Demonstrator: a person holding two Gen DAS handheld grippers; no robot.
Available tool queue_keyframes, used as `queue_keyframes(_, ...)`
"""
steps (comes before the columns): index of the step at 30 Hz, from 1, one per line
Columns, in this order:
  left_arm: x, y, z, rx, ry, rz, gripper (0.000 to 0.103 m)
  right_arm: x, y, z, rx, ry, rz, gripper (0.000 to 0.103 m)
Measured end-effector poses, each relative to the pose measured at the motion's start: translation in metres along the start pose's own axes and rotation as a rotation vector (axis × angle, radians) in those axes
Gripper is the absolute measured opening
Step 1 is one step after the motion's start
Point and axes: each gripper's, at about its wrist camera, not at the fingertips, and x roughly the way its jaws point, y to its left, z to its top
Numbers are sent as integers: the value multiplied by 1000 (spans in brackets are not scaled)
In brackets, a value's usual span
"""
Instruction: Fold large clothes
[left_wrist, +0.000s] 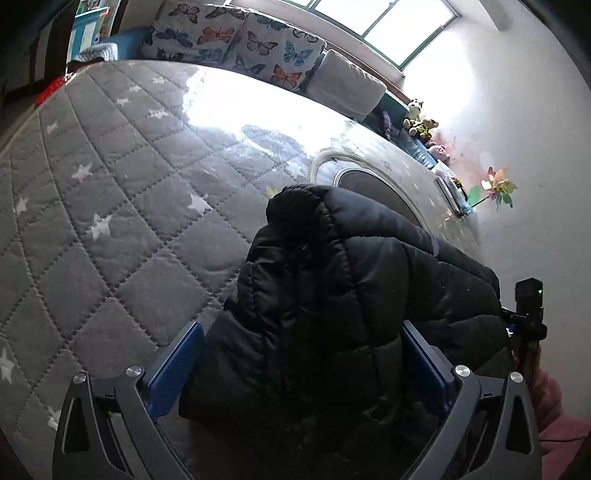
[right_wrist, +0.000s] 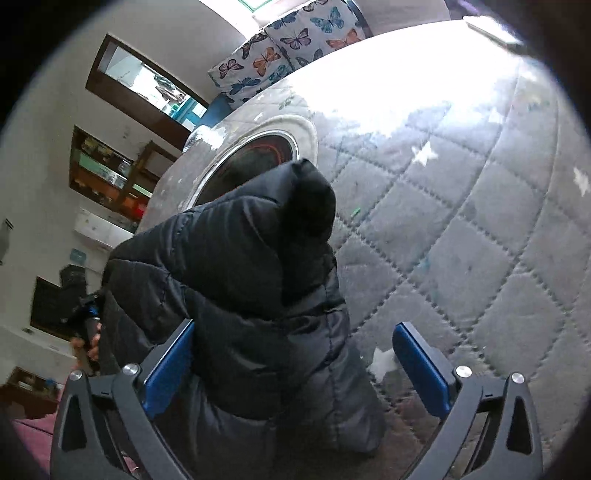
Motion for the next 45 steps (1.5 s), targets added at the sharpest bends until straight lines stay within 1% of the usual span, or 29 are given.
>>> queue_keyframes(4,8,5,1,1,-1,-21,103,-3,-1,-5,-2,4,16,103)
queue_keyframes(6,11,9,0,-17,2,-40,103,-4,-1,-6,5,11,19,103)
queue_keyframes(10,13,10,-1,-15,-12,-48,103,-4,4,-14,27,71,71,103)
queue_keyframes(12,14,11,-3,-29,-13,-66,103,-5,11,-20,16,95,78,103)
queue_keyframes(14,13,11,-6,-37,-8,-83,99,-6,15,-21,18,103,73,103)
queue_keyframes(16,11,10,-9,-37,-1,-90,95,-12,18,-22,20,100,79,90)
queue_keyframes(18,11,7,-8,-23,5,-89,95,-15,21,-22,9,105,74,85)
queue_keyframes(19,12,7,-6,-18,12,-90,95,-15,21,-23,3,109,73,85)
queue_keyframes(21,14,8,-5,-12,26,-100,96,-14,20,-21,4,110,71,85)
queue_keyframes(23,18,9,-2,-6,41,-107,99,-11,18,-20,3,115,79,86)
queue_keyframes(25,25,11,2,-8,63,-117,103,-7,14,-19,13,113,92,92)
queue_keyframes(28,35,17,8,-24,97,-156,103,-2,8,-17,24,117,109,97)
queue_keyframes(32,38,13,8,-18,111,-154,103,-1,9,-17,26,114,116,97)
queue_keyframes(33,38,13,7,-31,111,-163,102,-2,8,-19,22,116,116,95)
queue_keyframes(34,37,13,5,-48,110,-180,94,-3,8,-19,21,117,121,88)
queue_keyframes(35,33,11,2,-58,102,-191,89,-5,9,-21,22,115,127,84)
queue_keyframes(36,29,7,0,-49,88,-189,82,-8,12,-22,18,111,126,77)
queue_keyframes(37,25,3,-3,-30,77,-181,77,-11,13,-23,7,107,123,74)
queue_keyframes(38,22,0,-6,-12,68,-172,76,-14,15,-24,-7,107,119,71)
queue_keyframes(39,20,-3,-9,-5,61,-163,75,-13,15,-24,-12,109,116,71)
queue_keyframes(41,23,2,-9,-24,63,-184,75,-9,11,-22,-5,116,123,71)
queue_keyframes(43,28,10,-7,-58,81,-218,81,-5,7,-20,15,117,144,74)
queue_keyframes(45,33,14,-5,-77,99,-234,85,-4,1,-21,37,107,162,78)
